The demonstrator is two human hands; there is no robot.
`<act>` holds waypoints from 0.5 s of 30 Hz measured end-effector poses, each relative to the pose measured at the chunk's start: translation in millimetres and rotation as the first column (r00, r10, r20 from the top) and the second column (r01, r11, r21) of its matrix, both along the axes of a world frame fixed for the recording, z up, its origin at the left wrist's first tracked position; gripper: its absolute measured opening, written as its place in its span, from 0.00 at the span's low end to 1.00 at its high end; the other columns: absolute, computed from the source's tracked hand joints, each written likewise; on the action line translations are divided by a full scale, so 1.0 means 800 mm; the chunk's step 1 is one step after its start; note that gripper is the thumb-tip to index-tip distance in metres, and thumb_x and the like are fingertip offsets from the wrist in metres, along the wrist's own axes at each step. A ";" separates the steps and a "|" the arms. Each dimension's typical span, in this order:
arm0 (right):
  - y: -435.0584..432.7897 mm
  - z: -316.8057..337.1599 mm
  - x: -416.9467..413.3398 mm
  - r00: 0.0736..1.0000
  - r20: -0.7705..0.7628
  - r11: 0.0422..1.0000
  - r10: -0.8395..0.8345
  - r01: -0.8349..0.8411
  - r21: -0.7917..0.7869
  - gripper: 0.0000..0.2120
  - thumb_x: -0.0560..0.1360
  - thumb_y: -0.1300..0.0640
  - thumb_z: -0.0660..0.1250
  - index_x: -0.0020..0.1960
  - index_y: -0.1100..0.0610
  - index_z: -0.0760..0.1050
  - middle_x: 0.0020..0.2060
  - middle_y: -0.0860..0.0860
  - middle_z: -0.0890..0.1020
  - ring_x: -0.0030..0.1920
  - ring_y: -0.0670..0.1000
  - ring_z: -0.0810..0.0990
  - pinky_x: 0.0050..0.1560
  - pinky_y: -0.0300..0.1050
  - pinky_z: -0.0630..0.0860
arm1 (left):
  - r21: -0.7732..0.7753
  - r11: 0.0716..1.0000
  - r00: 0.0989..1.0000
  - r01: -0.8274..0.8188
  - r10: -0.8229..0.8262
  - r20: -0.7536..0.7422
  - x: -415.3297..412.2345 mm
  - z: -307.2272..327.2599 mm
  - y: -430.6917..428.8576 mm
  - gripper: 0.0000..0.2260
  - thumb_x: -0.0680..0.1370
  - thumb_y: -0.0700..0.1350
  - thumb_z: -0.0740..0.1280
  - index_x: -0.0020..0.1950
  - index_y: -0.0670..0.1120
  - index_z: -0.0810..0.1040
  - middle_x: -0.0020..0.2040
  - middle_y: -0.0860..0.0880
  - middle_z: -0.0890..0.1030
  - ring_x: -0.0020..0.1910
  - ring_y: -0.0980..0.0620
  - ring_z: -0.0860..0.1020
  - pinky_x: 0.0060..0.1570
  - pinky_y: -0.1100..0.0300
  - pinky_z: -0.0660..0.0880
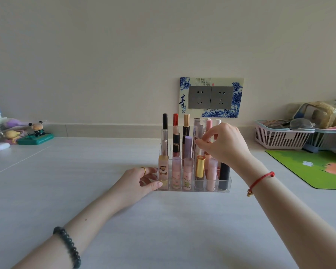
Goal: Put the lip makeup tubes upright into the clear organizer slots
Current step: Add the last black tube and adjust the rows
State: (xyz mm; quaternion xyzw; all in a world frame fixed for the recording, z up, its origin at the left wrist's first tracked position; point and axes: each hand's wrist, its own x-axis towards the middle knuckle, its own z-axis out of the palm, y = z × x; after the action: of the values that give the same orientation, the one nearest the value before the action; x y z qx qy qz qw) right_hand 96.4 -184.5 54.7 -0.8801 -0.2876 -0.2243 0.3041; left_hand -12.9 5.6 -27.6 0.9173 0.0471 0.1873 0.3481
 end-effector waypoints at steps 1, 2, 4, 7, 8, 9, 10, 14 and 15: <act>0.000 0.000 0.000 1.000 0.001 1.000 -0.001 0.001 -0.002 0.10 0.71 0.49 0.67 0.43 0.55 0.81 0.43 0.53 0.80 0.42 0.50 0.73 0.38 0.41 0.66 | 0.000 1.000 1.000 0.000 0.000 0.000 0.000 0.000 0.000 0.14 0.73 0.47 0.69 0.58 0.47 0.77 0.42 0.57 0.80 0.42 0.57 0.79 0.40 0.76 0.70; 0.000 0.000 0.000 1.000 0.002 1.000 -0.003 0.003 -0.003 0.10 0.71 0.49 0.67 0.43 0.55 0.81 0.43 0.53 0.80 0.42 0.50 0.73 0.39 0.41 0.66 | 0.001 1.000 1.000 0.000 0.000 0.000 -0.001 0.000 0.000 0.14 0.73 0.47 0.69 0.58 0.47 0.77 0.41 0.57 0.80 0.40 0.58 0.78 0.39 0.76 0.70; 0.000 0.000 0.000 1.000 0.008 1.000 -0.009 0.009 -0.003 0.11 0.71 0.49 0.66 0.43 0.55 0.82 0.43 0.53 0.80 0.42 0.51 0.73 0.39 0.41 0.66 | 0.003 1.000 1.000 0.001 -0.001 -0.002 -0.001 0.001 -0.001 0.13 0.73 0.47 0.68 0.57 0.47 0.77 0.41 0.58 0.80 0.39 0.60 0.77 0.39 0.76 0.69; 0.001 -0.001 0.001 1.000 0.015 1.000 -0.022 0.022 -0.005 0.11 0.71 0.49 0.66 0.43 0.55 0.82 0.41 0.52 0.79 0.41 0.51 0.73 0.38 0.41 0.66 | 0.004 1.000 1.000 0.002 -0.002 -0.002 -0.001 0.001 -0.001 0.12 0.73 0.47 0.68 0.57 0.48 0.77 0.41 0.57 0.80 0.40 0.58 0.77 0.39 0.76 0.69; 0.002 -0.002 0.001 1.000 0.017 1.000 -0.024 0.024 -0.005 0.10 0.71 0.49 0.66 0.43 0.55 0.82 0.40 0.52 0.79 0.41 0.51 0.73 0.38 0.41 0.66 | 0.003 1.000 1.000 0.002 -0.002 -0.004 -0.001 0.001 -0.001 0.12 0.74 0.47 0.68 0.57 0.48 0.77 0.42 0.56 0.80 0.41 0.56 0.78 0.39 0.75 0.69; 0.002 -0.002 0.001 0.999 0.019 1.000 -0.026 0.026 -0.004 0.10 0.71 0.49 0.66 0.43 0.55 0.82 0.40 0.52 0.79 0.41 0.51 0.73 0.38 0.41 0.66 | 0.001 1.000 1.000 0.003 -0.003 -0.006 0.000 0.001 -0.001 0.12 0.74 0.47 0.68 0.57 0.48 0.77 0.42 0.55 0.81 0.42 0.55 0.78 0.40 0.75 0.69; 0.003 -0.002 0.001 0.999 0.023 1.000 -0.027 0.027 -0.003 0.10 0.71 0.49 0.66 0.42 0.54 0.81 0.40 0.52 0.79 0.40 0.51 0.73 0.38 0.41 0.67 | 0.001 1.000 1.000 0.005 -0.005 -0.008 0.000 0.001 0.000 0.12 0.74 0.47 0.68 0.57 0.48 0.77 0.43 0.54 0.81 0.42 0.55 0.78 0.40 0.75 0.69; 0.003 -0.003 0.001 0.999 0.031 1.000 -0.023 0.023 -0.003 0.11 0.71 0.48 0.66 0.43 0.54 0.81 0.41 0.52 0.79 0.41 0.51 0.73 0.38 0.41 0.67 | 0.005 1.000 1.000 0.003 -0.003 -0.010 0.000 0.000 0.001 0.12 0.73 0.47 0.68 0.57 0.48 0.78 0.41 0.56 0.81 0.40 0.57 0.77 0.39 0.74 0.70; 0.002 -0.003 0.001 0.999 0.032 1.000 -0.020 0.020 -0.004 0.11 0.71 0.48 0.66 0.43 0.54 0.81 0.41 0.52 0.79 0.41 0.51 0.73 0.38 0.41 0.66 | 0.006 1.000 1.000 0.003 -0.002 -0.008 0.000 0.000 0.001 0.12 0.73 0.47 0.68 0.56 0.48 0.78 0.41 0.56 0.80 0.39 0.58 0.77 0.39 0.75 0.70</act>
State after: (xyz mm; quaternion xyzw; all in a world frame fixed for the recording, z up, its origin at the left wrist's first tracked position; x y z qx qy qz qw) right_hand 97.0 -183.1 52.6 -0.8798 -0.2839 -0.2410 0.2954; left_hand -13.2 6.1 -27.7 0.9193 0.0467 0.1832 0.3452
